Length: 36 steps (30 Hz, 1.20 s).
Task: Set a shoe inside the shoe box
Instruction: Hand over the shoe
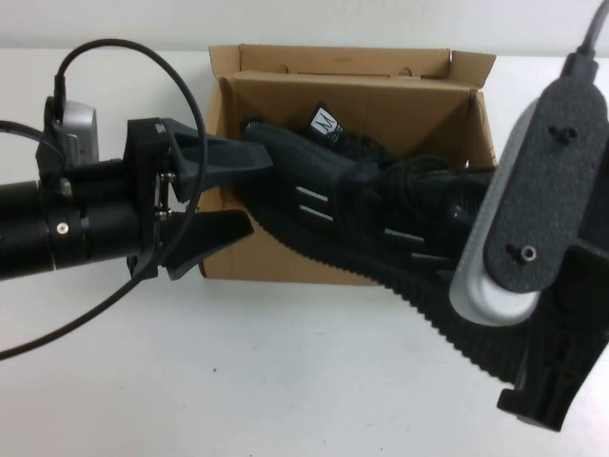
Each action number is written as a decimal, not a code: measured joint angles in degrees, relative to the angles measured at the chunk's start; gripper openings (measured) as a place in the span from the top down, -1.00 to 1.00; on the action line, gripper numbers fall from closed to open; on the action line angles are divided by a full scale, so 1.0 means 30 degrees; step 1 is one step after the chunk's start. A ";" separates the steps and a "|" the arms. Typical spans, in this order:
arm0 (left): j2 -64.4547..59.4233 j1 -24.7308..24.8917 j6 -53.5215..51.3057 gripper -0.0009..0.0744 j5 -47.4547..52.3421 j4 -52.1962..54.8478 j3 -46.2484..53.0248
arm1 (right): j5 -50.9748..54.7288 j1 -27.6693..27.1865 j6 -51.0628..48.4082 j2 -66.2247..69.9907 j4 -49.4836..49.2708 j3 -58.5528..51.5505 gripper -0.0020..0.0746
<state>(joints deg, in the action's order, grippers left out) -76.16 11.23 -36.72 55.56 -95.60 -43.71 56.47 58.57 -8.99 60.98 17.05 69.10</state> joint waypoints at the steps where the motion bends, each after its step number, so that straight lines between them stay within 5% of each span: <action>1: -0.0098 0.0000 -0.0037 -0.60 0.0038 -0.0086 -0.0037 | -0.0191 0.0000 -0.0217 0.0000 -0.0240 0.0000 0.97; 16: -0.0579 0.0000 -0.0264 -0.60 0.0016 -0.0144 -0.0562 | -0.1240 0.0000 -0.1106 0.1299 -0.1913 0.0000 0.97; 20: -0.0594 0.0000 -0.0390 -0.28 -0.0088 -0.0144 -0.0562 | -0.1240 0.0000 -0.1106 0.1549 -0.1929 0.0000 0.97; 25: -0.0637 -0.0076 -0.1218 0.54 -0.0286 0.0004 -0.0568 | -0.1600 0.0000 -0.1106 0.1590 -0.1929 0.0000 0.97; 32: -0.0668 -0.0150 -0.1589 0.54 -0.0286 0.0158 -0.0568 | -0.1814 0.0015 -0.1106 0.1590 -0.2140 0.0000 0.89; 36: -0.0668 -0.0150 -0.2033 0.54 0.0076 0.0276 -0.0568 | -0.2174 0.0015 -0.0387 0.1590 -0.2200 0.0056 0.45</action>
<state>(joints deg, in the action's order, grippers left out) -78.17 10.78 -42.82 55.79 -94.77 -45.42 49.95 58.61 -10.15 65.75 10.45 69.27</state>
